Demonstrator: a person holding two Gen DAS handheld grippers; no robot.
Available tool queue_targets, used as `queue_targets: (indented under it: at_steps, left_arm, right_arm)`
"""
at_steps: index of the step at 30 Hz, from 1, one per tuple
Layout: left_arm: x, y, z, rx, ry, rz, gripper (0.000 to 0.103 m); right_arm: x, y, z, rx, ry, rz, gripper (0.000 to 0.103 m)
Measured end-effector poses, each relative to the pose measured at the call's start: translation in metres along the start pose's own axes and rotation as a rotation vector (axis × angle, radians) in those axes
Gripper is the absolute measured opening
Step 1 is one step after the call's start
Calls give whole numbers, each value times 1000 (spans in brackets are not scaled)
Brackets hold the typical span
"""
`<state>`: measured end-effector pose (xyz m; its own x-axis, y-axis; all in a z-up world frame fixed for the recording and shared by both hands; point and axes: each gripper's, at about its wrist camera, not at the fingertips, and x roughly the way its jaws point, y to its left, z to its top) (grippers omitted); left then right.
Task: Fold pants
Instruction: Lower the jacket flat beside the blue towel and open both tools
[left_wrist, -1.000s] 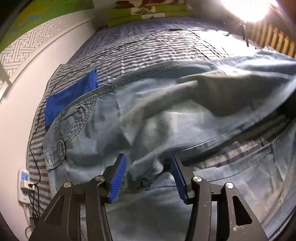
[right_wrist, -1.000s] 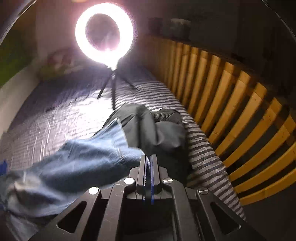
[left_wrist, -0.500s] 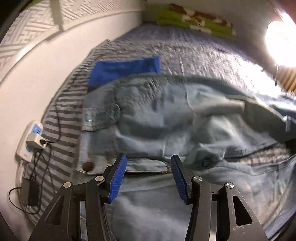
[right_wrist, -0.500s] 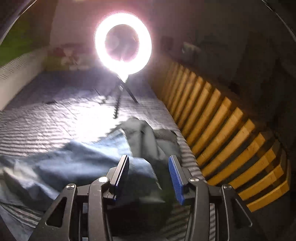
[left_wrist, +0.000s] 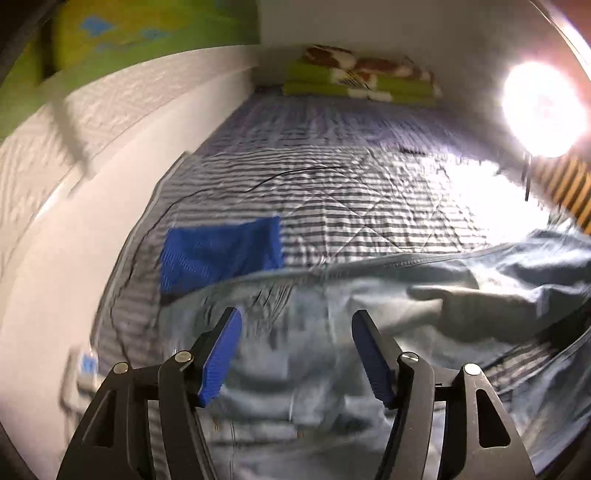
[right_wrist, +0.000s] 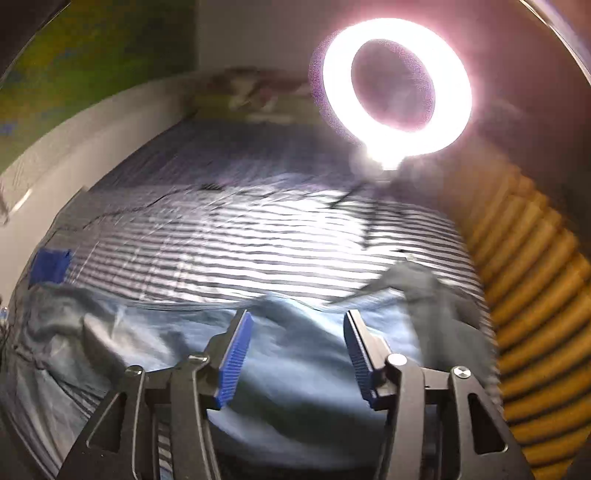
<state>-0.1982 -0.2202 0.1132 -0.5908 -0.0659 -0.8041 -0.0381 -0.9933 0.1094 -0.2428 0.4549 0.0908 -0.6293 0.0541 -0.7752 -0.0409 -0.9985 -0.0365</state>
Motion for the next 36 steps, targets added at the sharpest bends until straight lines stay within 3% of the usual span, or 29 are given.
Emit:
queue_targets:
  at_steps: [2, 5, 10, 15, 20, 22, 24, 26, 28, 31, 34, 36]
  left_arm:
    - [24, -15, 12, 52, 36, 4, 66]
    - [65, -31, 23, 105, 86, 16, 66]
    - [130, -28, 11, 160, 165, 67, 66]
    - [167, -4, -10, 141, 205, 97, 66]
    - [172, 48, -31, 51, 205, 101, 66]
    - [171, 66, -38, 13, 205, 101, 66]
    - [171, 79, -41, -14, 207, 104, 66]
    - [172, 87, -43, -38, 204, 96, 66]
    - [170, 90, -43, -43, 185, 105, 66]
    - [162, 99, -43, -86, 159, 105, 66]
    - [154, 112, -45, -123, 151, 134, 66]
    - [148, 127, -47, -158, 143, 143, 67]
  right_arm:
    - [33, 26, 12, -35, 44, 42, 50]
    - [89, 75, 17, -161, 90, 38, 51]
    - [163, 155, 6, -412, 160, 81, 51]
    - [200, 220, -9, -609, 181, 201, 55]
    - [228, 245, -23, -715, 247, 216, 61]
    - [231, 246, -30, -724, 259, 220, 58]
    - [227, 246, -31, -704, 277, 252, 22]
    - [222, 250, -33, -750, 238, 130, 1]
    - [214, 250, -26, -749, 207, 83, 2]
    - [196, 244, -2, -657, 62, 8, 2]
    - [200, 256, -9, -733, 45, -71, 2]
    - [203, 264, -21, -792, 87, -50, 6]
